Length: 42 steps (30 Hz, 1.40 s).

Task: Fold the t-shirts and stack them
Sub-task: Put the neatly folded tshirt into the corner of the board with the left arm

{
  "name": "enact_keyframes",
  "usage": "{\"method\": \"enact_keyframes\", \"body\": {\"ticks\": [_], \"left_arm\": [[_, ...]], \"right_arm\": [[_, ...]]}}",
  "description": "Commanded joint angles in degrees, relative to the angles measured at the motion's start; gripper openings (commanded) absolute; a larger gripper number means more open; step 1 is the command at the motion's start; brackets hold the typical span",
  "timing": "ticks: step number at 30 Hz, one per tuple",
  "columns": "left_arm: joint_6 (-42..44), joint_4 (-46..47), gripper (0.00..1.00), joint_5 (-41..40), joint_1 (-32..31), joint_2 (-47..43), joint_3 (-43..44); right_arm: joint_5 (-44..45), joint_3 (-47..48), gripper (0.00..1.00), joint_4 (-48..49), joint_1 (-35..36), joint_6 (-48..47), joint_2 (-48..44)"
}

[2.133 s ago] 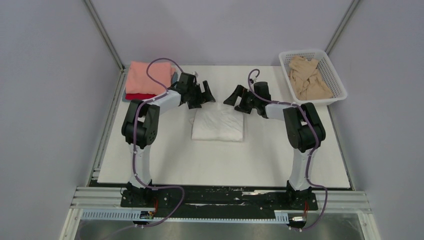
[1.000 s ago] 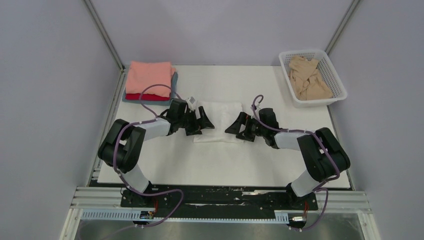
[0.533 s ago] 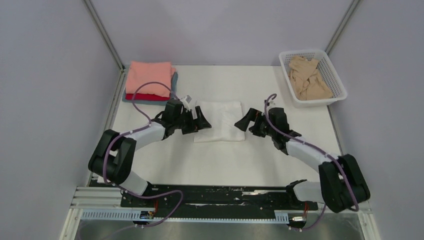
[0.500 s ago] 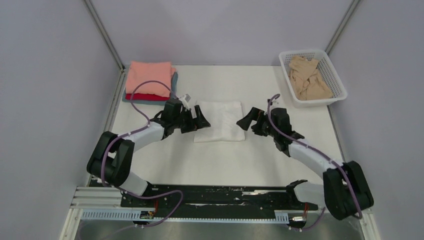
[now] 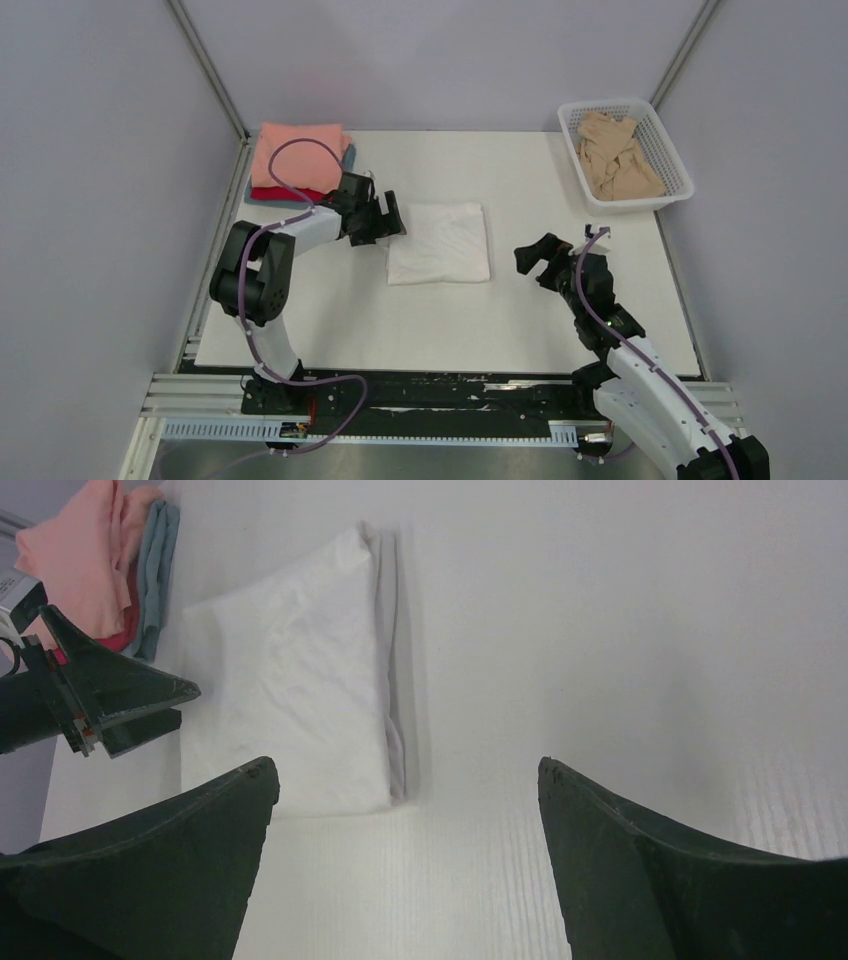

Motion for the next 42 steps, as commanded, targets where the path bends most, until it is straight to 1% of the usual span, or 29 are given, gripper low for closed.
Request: {"method": "enact_keyframes", "body": {"ticks": [1, 4, 8, 11, 12, 14, 15, 16, 18, 19, 20, 21, 22, 24, 26, 27, 29, 30, 33, 36, 37, 38, 42], "left_arm": [[1.4, -1.7, 1.00, 1.7, -0.2, 2.9, 2.0], [1.1, -1.2, 1.00, 2.1, -1.1, 4.7, 2.3], [1.2, -3.0, 0.94, 0.2, -4.6, 6.8, 3.8], [0.3, -5.4, 0.87, -3.6, -7.0, 8.6, 5.4], [0.0, -6.6, 0.85, -6.1, -8.2, 9.0, 6.2], [-0.9, -8.8, 0.78, -9.3, -9.8, 10.4, 8.0], [-1.6, -9.7, 0.70, -10.8, -10.3, 11.5, 8.6], [-1.9, -11.5, 0.64, -13.0, -11.1, 12.3, 10.3], [-2.3, -13.5, 0.41, -14.5, -11.7, 14.4, 12.6], [-2.5, -14.2, 0.35, -14.9, -11.8, 15.6, 13.4], [-2.6, -15.2, 0.26, -15.8, -11.9, 16.0, 14.7], [-2.7, -15.6, 0.21, -16.4, -11.9, 16.6, 15.2], [-2.5, -15.8, 0.10, -18.1, -11.9, 16.8, 16.0], [-1.2, -16.6, 0.00, -21.2, -11.9, 16.8, 17.5], [2.3, -17.2, 0.00, -25.5, -11.9, 16.3, 19.0], [3.4, -16.5, 0.00, -29.0, -11.9, 15.5, 19.4], [8.7, -13.4, 0.00, -33.5, -11.6, 13.7, 19.7], [13.2, -12.1, 0.00, -34.7, -11.3, 13.0, 19.6], [22.7, -4.6, 0.00, -36.3, -9.3, 10.0, 18.9], [33.2, 0.6, 0.00, -37.7, -7.4, 8.3, 19.0], [35.2, 2.8, 0.00, -37.9, -6.2, 8.1, 19.4], [38.5, 3.6, 0.00, -37.9, -5.6, 8.0, 19.8], [46.1, 6.9, 0.00, -40.6, -2.4, 9.3, 23.9]], "right_arm": [[3.5, 0.1, 1.00, -0.7, -0.2, -0.4, -2.1], [3.9, 0.2, 1.00, -0.9, -0.2, -0.6, -1.7], [6.7, 0.0, 1.00, -0.9, -0.2, -1.1, -0.1], [7.2, 0.1, 1.00, -0.9, -0.2, -1.0, 0.9], [7.3, 0.1, 1.00, -0.9, -0.2, -1.0, 1.1], [7.5, 0.1, 1.00, -0.9, -0.2, -1.0, 1.3], [7.5, 0.1, 1.00, -0.9, -0.2, -0.9, 1.3], [7.5, 0.1, 1.00, -0.9, -0.2, -0.9, 1.3], [7.5, -0.1, 1.00, -0.9, -0.2, -0.9, 1.3], [7.5, 0.0, 1.00, -0.9, -0.1, -1.0, 1.1], [7.5, -0.1, 1.00, -0.9, -0.1, -1.0, 1.1], [7.5, -0.2, 1.00, -0.9, -0.2, -1.0, 0.9], [7.6, -0.2, 1.00, -0.9, -0.1, -1.1, 0.9], [7.8, -0.2, 1.00, -0.9, -0.2, -1.1, 0.6], [8.1, -0.3, 1.00, -0.8, -0.1, -1.2, 0.3], [8.2, -0.3, 1.00, -0.7, -0.1, -1.1, 0.3], [8.0, -0.4, 1.00, -0.4, -0.2, -1.3, 0.4], [7.8, -0.3, 1.00, -0.2, -0.1, -1.4, 0.6], [7.2, -0.3, 1.00, 0.3, -0.1, -1.7, 1.1], [7.2, -0.3, 1.00, 0.8, -0.1, -2.0, 1.2], [7.4, -0.3, 1.00, 1.1, -0.1, -2.0, 1.3], [7.5, -0.4, 1.00, 1.3, -0.1, -2.0, 1.4], [7.9, -0.6, 1.00, 2.5, -0.1, -2.4, 2.4]]}}
